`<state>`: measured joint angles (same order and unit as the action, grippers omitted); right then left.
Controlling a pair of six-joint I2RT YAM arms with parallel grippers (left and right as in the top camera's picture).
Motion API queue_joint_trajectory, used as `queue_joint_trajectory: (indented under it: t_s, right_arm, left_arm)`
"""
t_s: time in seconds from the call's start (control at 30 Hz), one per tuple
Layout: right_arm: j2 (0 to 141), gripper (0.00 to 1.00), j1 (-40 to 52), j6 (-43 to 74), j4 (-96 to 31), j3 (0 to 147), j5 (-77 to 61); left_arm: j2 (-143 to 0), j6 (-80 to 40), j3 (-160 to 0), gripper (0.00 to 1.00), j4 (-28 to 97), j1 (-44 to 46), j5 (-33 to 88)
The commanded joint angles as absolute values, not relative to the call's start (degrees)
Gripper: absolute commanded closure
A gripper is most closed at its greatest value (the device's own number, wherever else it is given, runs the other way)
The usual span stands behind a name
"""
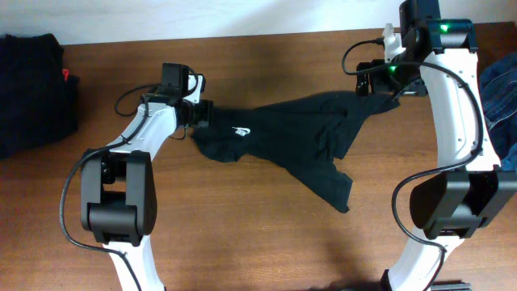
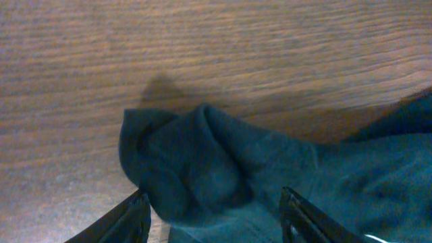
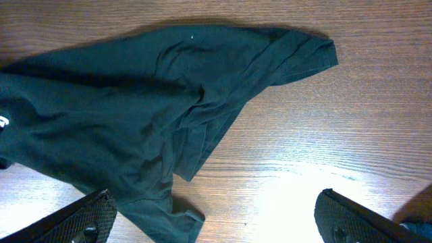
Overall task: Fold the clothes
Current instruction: 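Reach the left gripper to the shirt's left end and grasp it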
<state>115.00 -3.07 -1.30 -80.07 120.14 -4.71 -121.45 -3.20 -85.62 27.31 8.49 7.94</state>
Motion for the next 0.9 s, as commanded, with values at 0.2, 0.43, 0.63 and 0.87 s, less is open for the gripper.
queue_joint_trajectory:
  t_s: [0.2, 0.43, 0.63, 0.87]
  right_arm:
    - [113.99, 0.01, -3.03, -0.86, -79.92, 120.09, -4.01]
    - [113.99, 0.01, -3.03, -0.86, -79.92, 120.09, -4.01]
    - [113.99, 0.01, -3.03, -0.86, -79.92, 120.09, -4.01]
    - [113.99, 0.01, -3.03, -0.86, -79.92, 120.09, -4.01]
  left_arm:
    - [-122.06, -5.82, -84.23, 0.21, 27.40, 8.99, 1.67]
    - [-124.60, -5.82, -84.14, 0.06, 26.09, 9.02, 2.37]
    - [-125.78, -5.80, -84.16, 0.56, 24.18, 8.99, 6.28]
    - [-125.21, -5.80, -87.42, 0.99, 24.29, 8.95, 6.66]
